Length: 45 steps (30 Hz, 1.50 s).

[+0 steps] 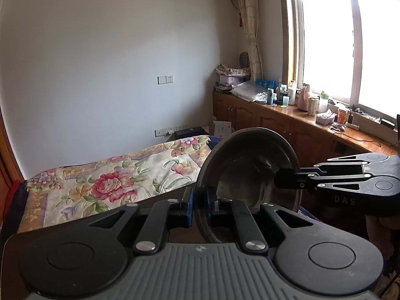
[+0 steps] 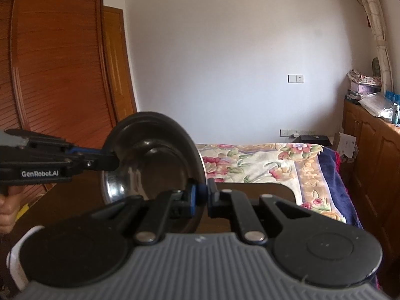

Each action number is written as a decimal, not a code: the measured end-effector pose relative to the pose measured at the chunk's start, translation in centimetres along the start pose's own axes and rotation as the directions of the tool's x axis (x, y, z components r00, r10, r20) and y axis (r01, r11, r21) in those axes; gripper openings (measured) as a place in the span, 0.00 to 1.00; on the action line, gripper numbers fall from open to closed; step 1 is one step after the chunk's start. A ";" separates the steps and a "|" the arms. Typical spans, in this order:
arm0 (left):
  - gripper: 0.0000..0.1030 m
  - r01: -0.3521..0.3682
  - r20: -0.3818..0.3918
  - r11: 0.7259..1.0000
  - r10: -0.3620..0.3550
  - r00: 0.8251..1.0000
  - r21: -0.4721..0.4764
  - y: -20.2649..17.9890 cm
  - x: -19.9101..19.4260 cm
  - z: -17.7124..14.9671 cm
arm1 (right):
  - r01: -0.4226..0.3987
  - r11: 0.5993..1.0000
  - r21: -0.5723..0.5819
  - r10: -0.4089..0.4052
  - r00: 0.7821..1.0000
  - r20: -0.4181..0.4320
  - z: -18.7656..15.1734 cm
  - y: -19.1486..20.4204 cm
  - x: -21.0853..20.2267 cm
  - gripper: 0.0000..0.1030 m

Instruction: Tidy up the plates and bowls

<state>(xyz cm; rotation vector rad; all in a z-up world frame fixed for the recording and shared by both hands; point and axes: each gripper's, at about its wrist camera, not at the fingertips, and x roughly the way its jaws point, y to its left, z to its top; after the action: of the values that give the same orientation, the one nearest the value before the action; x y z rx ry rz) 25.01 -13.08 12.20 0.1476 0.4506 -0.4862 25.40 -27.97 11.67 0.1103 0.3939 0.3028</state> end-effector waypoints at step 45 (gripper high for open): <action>0.39 -0.003 -0.046 0.995 -0.002 0.999 -0.102 -1.0 -4.4 -12.9 | -0.038 0.999 0.024 0.040 0.996 -0.078 -9.3 4.7 -3.2 0.10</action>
<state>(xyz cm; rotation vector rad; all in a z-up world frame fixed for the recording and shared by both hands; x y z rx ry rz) 16.08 -9.02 2.66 0.0608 0.5193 -0.4587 17.70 -24.03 5.07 0.1286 0.4737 0.3422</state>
